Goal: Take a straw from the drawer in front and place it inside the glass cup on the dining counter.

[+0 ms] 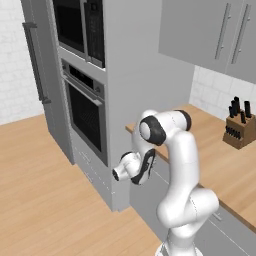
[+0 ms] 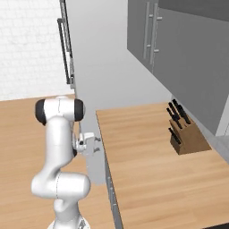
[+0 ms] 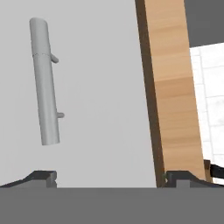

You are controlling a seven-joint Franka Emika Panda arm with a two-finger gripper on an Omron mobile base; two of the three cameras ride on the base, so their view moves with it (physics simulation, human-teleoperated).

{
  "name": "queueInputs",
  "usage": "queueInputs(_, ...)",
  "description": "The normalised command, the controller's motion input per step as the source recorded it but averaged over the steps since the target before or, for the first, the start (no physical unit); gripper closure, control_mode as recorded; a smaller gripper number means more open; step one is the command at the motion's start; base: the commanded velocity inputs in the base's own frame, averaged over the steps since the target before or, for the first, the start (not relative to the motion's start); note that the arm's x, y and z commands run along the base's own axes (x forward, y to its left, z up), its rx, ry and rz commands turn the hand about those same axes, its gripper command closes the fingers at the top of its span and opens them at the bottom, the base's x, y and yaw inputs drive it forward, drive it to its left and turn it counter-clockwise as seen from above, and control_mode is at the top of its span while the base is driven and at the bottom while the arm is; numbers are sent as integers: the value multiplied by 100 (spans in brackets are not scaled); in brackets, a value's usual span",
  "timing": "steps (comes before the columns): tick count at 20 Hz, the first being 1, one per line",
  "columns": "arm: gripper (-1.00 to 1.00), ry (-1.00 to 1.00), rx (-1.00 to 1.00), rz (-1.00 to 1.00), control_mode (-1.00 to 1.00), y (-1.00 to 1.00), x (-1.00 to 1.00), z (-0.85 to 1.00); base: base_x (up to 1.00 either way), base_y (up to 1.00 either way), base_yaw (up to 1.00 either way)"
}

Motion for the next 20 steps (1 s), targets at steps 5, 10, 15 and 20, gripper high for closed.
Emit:
queueInputs(5,-100,-1,0,2,-100,-13,27,-21,0,0,0)
queueInputs(10,-100,0,0,2,-100,-6,34,-24,0,0,0)
queueInputs(15,-100,0,0,2,-100,-8,38,-20,0,0,0)
queueInputs(20,-100,0,0,3,-100,-6,45,-26,0,0,0)
